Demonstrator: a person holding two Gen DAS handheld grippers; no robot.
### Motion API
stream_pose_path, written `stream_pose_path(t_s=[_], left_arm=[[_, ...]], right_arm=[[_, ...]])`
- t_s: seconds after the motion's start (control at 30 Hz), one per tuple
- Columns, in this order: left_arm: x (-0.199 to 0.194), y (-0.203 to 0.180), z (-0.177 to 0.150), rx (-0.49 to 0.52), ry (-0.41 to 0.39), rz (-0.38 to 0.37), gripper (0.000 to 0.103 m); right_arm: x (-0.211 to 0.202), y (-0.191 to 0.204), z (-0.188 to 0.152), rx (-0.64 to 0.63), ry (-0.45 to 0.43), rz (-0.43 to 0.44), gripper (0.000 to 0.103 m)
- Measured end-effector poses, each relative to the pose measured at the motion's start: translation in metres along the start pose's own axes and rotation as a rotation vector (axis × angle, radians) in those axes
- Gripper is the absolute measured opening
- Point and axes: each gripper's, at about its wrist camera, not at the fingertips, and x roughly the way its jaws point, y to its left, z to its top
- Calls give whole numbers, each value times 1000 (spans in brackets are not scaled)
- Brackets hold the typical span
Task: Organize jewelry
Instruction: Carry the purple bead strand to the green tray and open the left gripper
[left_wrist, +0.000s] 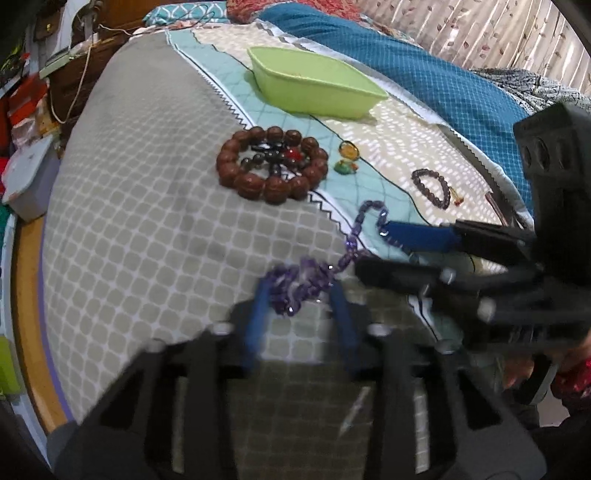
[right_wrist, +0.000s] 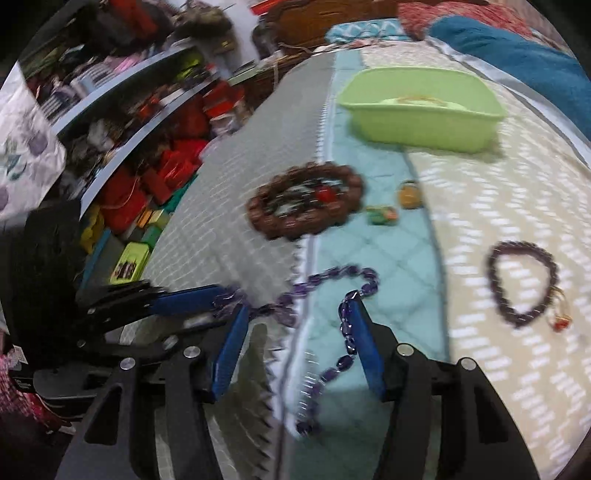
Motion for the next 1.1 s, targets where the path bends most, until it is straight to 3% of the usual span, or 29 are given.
stream_pose_path(t_s=[0.1,0.2,0.23,0.43,0.67,0.8,1.1], left_arm=[[-1,15,4,-76,15,-83,9],[-3,22,3,-115,17,-110,9],[-3,23,2,-119,17,-114,9],[-19,12,10,-111,-17,-177,9],[-68,-8,74,-83,-168,-305,9],[-84,-13,107,-91,-216,-365,9],[-70,-25,207,-25,-235,-312,9]], right_arm=[[5,15,1,-64,6,14,26],[12,19,-1,-129,13,-53,0],[13,16,0,-125,7,-65,0],[-9,1,8,10,-36,50,0],[-89,-13,57,120,-219,232,0],[-113,-24,81,169,-272,310,0],[-119,-70,165,203,-286,235,0]])
